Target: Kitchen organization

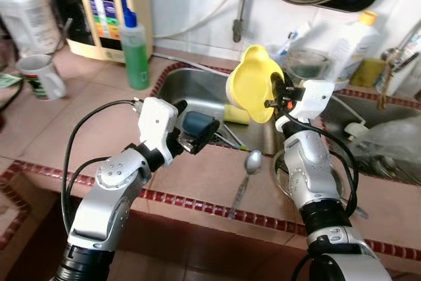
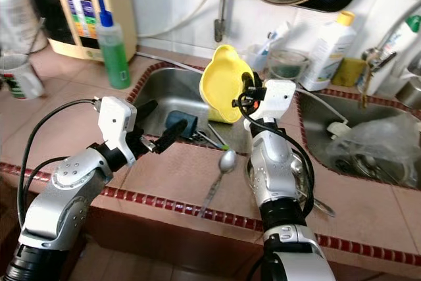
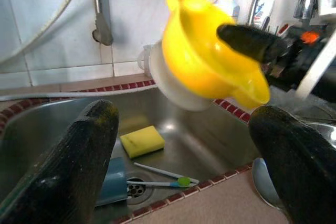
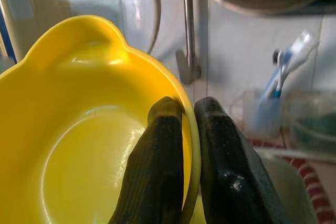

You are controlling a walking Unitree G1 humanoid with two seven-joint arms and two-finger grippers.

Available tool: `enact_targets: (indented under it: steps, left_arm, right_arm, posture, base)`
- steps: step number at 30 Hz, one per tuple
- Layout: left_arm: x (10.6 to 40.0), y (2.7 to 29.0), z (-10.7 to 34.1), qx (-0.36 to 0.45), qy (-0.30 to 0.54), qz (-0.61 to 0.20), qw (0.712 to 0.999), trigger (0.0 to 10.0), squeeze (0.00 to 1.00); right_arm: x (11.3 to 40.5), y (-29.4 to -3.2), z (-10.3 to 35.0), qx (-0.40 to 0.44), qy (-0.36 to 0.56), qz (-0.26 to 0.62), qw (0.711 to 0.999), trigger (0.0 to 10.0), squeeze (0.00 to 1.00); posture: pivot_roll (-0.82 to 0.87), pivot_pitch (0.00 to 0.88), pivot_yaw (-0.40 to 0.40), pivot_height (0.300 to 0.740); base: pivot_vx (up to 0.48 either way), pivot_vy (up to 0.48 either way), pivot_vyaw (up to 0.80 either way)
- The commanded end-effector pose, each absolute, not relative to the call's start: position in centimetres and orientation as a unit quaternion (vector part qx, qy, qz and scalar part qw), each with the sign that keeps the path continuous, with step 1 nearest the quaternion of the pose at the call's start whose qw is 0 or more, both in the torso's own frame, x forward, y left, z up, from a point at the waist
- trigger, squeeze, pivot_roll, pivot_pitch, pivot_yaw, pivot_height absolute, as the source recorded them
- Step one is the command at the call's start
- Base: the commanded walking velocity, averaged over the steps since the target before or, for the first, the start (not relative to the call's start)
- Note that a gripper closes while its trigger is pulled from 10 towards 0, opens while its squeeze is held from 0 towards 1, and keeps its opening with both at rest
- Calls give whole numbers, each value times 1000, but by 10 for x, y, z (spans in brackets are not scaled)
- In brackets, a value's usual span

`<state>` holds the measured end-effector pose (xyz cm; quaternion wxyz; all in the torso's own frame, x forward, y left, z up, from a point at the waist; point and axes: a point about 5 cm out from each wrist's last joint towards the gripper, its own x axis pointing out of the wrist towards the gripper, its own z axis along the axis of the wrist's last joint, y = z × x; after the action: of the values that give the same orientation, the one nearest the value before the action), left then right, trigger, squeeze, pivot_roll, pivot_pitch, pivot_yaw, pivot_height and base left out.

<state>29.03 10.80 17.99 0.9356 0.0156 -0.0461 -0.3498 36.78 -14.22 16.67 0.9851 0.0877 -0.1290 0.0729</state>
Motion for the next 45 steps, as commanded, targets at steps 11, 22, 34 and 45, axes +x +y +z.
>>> enact_targets:
  steps: [11,22,34,45]
  left_arm:
    - [275,99,187,30,-8,-384,923,10000,0]
    - [261,95,193,24,14,-409,912,10000,0]
    - [259,89,203,17,16,-422,906,10000,0]
    - [253,84,212,11,16,-437,899,10000,0]
  right_arm:
    - [380,-174,181,56,-102,41,992,10000,0]
    - [385,-174,179,54,-71,67,994,10000,0]
    - [396,-175,188,46,-48,92,994,10000,0]
    - [404,-175,195,86,-22,125,988,10000,0]
  posture:
    - [107,22,-54,740]
    - [96,117,-56,740]
    - [94,177,-57,740]
    - [110,201,-57,740]
  base:
    - [0,0,0]
    - [0,0,0]
    - [0,0,0]
    - [0,0,0]
